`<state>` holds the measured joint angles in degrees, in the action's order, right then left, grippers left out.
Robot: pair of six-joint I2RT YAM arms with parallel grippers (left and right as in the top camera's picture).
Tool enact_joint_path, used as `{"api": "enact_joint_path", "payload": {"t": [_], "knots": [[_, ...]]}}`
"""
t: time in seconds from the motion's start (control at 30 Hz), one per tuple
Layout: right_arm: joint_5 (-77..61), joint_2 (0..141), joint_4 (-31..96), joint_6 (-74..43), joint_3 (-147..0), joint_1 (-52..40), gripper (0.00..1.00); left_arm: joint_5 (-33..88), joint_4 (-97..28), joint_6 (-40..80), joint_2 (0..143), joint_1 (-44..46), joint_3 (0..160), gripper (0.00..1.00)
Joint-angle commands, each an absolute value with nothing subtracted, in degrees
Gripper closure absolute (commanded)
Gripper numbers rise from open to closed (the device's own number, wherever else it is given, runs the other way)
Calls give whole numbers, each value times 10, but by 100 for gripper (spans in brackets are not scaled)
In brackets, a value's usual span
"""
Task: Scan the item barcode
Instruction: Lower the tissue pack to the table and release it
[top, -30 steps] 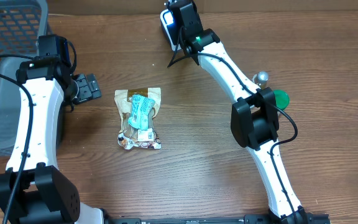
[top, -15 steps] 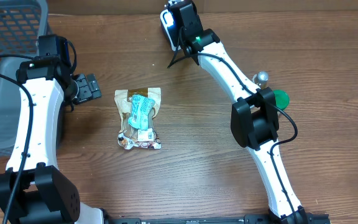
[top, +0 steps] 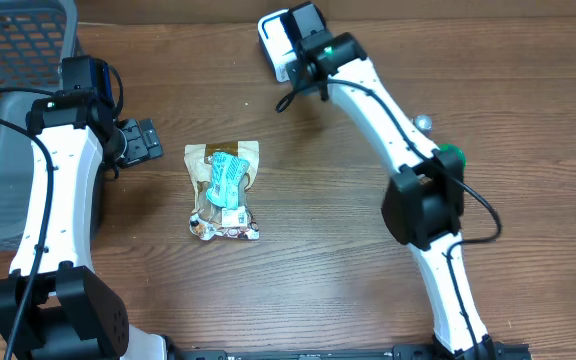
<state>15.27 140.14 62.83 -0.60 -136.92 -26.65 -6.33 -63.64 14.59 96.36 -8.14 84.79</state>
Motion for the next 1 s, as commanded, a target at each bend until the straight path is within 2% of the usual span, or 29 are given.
{"api": "enact_joint_path", "payload": {"t": [0.0, 0.13, 0.23, 0.67, 0.8, 0.87, 0.97], "knots": [[108, 1357, 746, -75, -1372, -265, 94, -70, -636, 139, 955, -82, 859, 0], [6, 1362, 867, -76, -1351, -259, 93, -70, -636, 139, 955, -82, 859, 0], [-1, 1362, 901, -102, -1324, -257, 91, -70, -636, 139, 955, -82, 859, 1], [-1, 1362, 919, -125, -1230, -257, 90, -70, -636, 139, 955, -82, 859, 1], [-1, 1362, 919, -124, -1230, -256, 80, -70, -636, 139, 955, -82, 859, 0], [4, 1362, 918, -124, -1230, -256, 64, -70, -636, 139, 955, -82, 859, 0], [29, 1362, 915, -124, -1230, -256, 54, -70, -636, 139, 955, -82, 859, 0]]}}
